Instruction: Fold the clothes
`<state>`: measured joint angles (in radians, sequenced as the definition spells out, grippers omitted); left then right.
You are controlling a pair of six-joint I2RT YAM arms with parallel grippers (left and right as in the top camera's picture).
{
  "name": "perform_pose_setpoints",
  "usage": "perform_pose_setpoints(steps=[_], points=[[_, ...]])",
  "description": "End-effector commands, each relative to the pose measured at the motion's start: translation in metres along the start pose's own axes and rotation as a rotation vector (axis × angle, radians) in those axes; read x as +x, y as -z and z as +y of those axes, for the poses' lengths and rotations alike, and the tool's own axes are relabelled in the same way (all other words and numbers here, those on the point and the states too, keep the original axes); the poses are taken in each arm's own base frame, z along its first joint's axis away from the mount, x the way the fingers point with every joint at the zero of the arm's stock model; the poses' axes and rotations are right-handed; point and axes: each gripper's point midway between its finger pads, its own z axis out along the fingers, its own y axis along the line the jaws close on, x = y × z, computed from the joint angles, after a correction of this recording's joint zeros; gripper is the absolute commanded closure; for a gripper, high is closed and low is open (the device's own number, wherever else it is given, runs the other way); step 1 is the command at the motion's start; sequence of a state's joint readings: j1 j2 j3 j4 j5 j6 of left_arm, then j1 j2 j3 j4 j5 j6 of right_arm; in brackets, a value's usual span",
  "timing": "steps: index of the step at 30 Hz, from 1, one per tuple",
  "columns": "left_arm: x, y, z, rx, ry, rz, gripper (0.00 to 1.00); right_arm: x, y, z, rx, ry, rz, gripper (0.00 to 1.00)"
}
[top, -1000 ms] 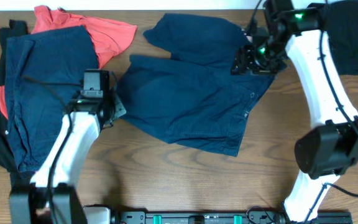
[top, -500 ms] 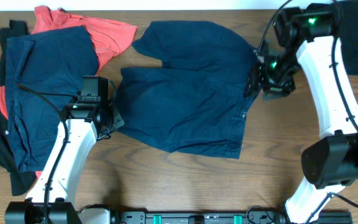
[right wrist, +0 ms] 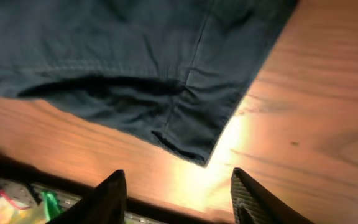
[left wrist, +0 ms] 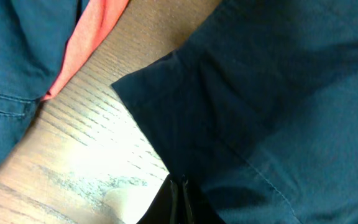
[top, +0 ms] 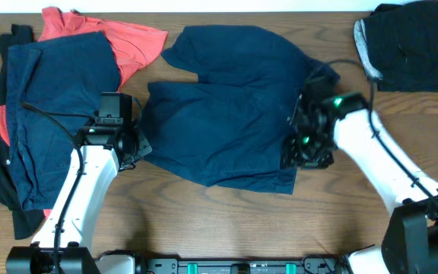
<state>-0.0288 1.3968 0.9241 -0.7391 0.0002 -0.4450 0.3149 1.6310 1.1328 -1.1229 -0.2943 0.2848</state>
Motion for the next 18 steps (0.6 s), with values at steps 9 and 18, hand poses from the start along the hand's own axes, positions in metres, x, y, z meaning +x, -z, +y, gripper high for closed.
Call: perform_pose_setpoints(steps=[9,18], points=[[-0.002,0.001,0.001,-0.006,-0.002,-0.015,0.94,0.030,-0.057,-0.014,0.026,-0.102,0.045,0.59],[-0.003,0.001,0.001,-0.004,-0.006,-0.019,0.94,0.021,-0.060,-0.008,0.008,-0.081,0.003,0.96]])
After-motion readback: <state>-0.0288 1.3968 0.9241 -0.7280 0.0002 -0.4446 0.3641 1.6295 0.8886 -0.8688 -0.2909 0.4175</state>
